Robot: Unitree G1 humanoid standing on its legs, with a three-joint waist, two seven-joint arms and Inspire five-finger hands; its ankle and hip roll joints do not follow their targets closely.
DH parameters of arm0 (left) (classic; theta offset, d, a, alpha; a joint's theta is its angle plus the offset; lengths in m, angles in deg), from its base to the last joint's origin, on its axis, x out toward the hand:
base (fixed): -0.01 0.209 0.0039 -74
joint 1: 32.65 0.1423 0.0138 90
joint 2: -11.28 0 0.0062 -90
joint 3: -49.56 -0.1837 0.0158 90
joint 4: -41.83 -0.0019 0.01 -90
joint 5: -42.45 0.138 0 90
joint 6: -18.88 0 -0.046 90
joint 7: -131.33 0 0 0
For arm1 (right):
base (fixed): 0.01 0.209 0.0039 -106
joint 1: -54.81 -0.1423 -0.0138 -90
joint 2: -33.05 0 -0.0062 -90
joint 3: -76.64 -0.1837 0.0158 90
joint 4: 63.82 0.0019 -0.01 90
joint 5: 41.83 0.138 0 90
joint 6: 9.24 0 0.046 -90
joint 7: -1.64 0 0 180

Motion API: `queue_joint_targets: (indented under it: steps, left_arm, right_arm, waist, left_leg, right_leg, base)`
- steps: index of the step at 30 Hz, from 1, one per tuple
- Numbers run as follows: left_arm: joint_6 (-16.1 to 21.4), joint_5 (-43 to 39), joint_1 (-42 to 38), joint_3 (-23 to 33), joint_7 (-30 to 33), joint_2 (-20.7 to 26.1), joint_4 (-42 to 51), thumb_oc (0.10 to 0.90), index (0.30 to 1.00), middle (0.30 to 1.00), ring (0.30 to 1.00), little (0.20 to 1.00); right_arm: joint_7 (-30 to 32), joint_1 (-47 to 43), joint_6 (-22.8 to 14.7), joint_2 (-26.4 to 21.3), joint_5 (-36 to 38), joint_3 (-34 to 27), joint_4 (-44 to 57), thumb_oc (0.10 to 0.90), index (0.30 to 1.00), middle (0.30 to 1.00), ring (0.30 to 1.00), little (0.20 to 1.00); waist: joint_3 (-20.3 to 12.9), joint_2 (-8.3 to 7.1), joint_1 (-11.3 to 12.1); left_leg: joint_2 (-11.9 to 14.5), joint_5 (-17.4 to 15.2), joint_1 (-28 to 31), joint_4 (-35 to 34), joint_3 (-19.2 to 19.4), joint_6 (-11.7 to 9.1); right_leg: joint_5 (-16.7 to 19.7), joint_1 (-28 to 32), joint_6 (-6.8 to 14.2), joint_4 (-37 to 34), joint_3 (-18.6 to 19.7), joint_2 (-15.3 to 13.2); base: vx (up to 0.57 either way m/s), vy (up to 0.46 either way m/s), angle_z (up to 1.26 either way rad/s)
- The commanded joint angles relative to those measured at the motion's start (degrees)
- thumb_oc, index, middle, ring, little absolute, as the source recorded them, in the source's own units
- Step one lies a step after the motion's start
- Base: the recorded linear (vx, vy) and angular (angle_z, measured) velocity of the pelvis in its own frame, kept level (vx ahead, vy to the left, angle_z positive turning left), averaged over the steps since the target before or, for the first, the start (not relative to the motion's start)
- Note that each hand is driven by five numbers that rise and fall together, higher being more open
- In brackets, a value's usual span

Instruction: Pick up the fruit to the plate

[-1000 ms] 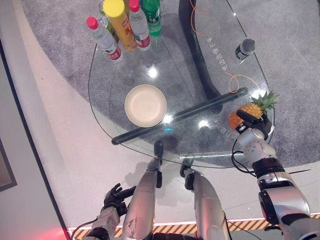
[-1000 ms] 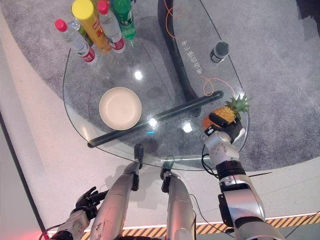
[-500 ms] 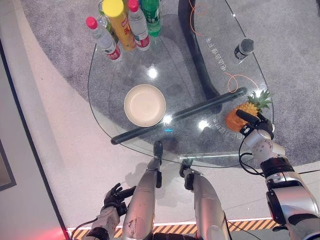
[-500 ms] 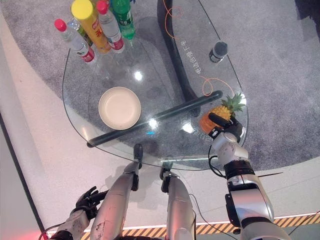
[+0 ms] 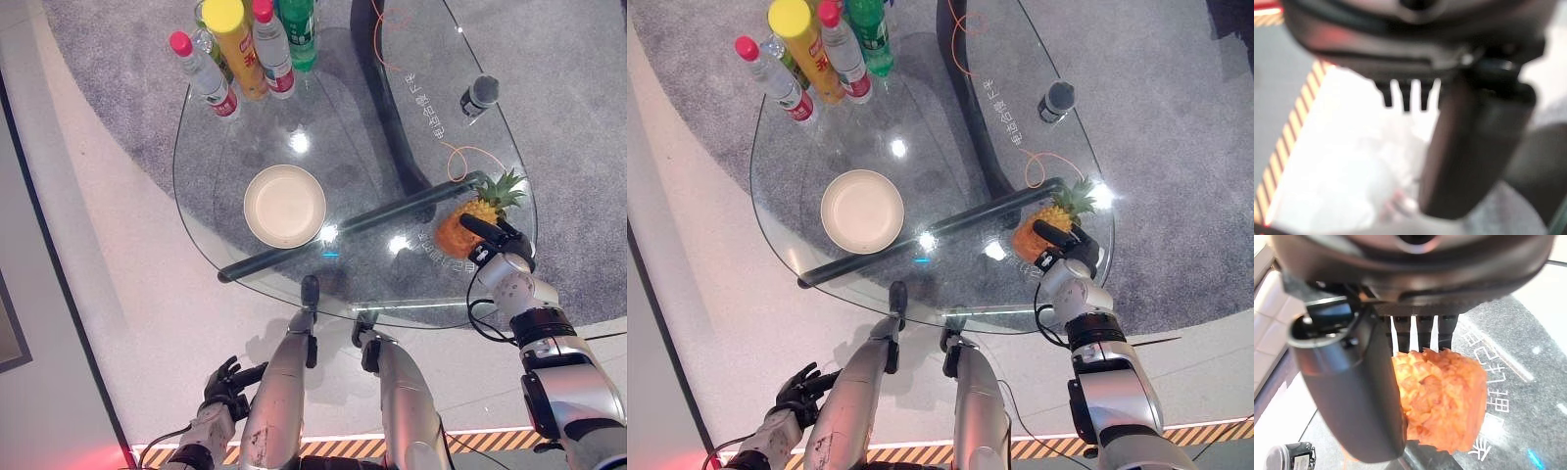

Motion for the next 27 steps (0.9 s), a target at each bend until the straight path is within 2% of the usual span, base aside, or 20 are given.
queue_joint_targets:
  steps: [1,6,14,21,27]
  left_arm:
    - [0.67,-1.40,3.85,-1.83,-0.05,-0.76,0.50,0.800,0.900,0.900,0.900,0.900]
    - [0.91,-1.43,4.09,-1.53,0.01,-0.77,0.63,0.800,0.900,0.900,0.900,0.900]
    - [1.58,-2.06,4.81,0.13,0.75,-0.73,1.22,0.800,0.900,0.900,0.900,0.900]
    - [1.92,-2.54,5.40,1.04,1.36,-1.24,1.96,0.800,0.900,0.900,0.900,0.900]
    - [2.46,-3.14,5.73,1.72,1.73,-1.54,1.86,0.800,0.900,0.900,0.900,0.900]
  right_arm:
    - [-4.89,-0.89,1.18,2.51,3.52,2.30,4.40,0.100,0.300,0.300,0.300,0.200]
    - [-8.21,-0.44,-1.49,2.81,4.85,2.00,6.43,0.100,0.300,0.300,0.300,0.200]
    - [-13.86,3.40,-6.64,5.96,4.47,1.42,18.64,0.100,0.300,0.300,0.300,0.200]
    - [-16.83,5.92,-9.27,7.67,3.02,0.45,28.19,0.100,0.300,0.300,0.300,0.200]
    - [-18.86,6.56,-10.24,8.50,3.12,-0.02,32.23,0.100,0.300,0.300,0.300,0.200]
  waist:
    - [-1.06,0.19,1.60]
    - [-1.06,0.21,1.56]
    - [-1.06,-0.09,0.78]
    - [-1.06,-0.36,0.05]
    - [-1.06,-0.51,-0.16]
  left_leg:
    - [-3.00,-5.92,0.66,6.99,-0.52,3.24]
    - [-2.92,-5.88,1.40,6.60,-0.44,3.25]
    - [-2.53,-5.60,3.71,5.45,0.31,3.08]
    - [-1.95,-5.46,6.66,4.61,1.13,2.98]
    - [-1.55,-5.39,8.75,4.04,1.66,2.94]
  right_leg:
    - [13.46,1.40,2.71,-9.51,-3.09,-1.98]
    - [13.13,2.03,2.70,-9.47,-3.11,-1.90]
    - [12.51,3.79,2.77,-9.57,-3.27,-1.78]
    - [11.68,6.31,2.76,-9.42,-3.53,-1.81]
    - [11.21,8.23,2.71,-9.46,-3.90,-1.89]
  base:
    - [0.00,0.000,0.00]
    - [0.00,0.000,0.00]
    - [0.00,0.000,0.00]
    - [0.00,0.000,0.00]
    - [0.00,0.000,0.00]
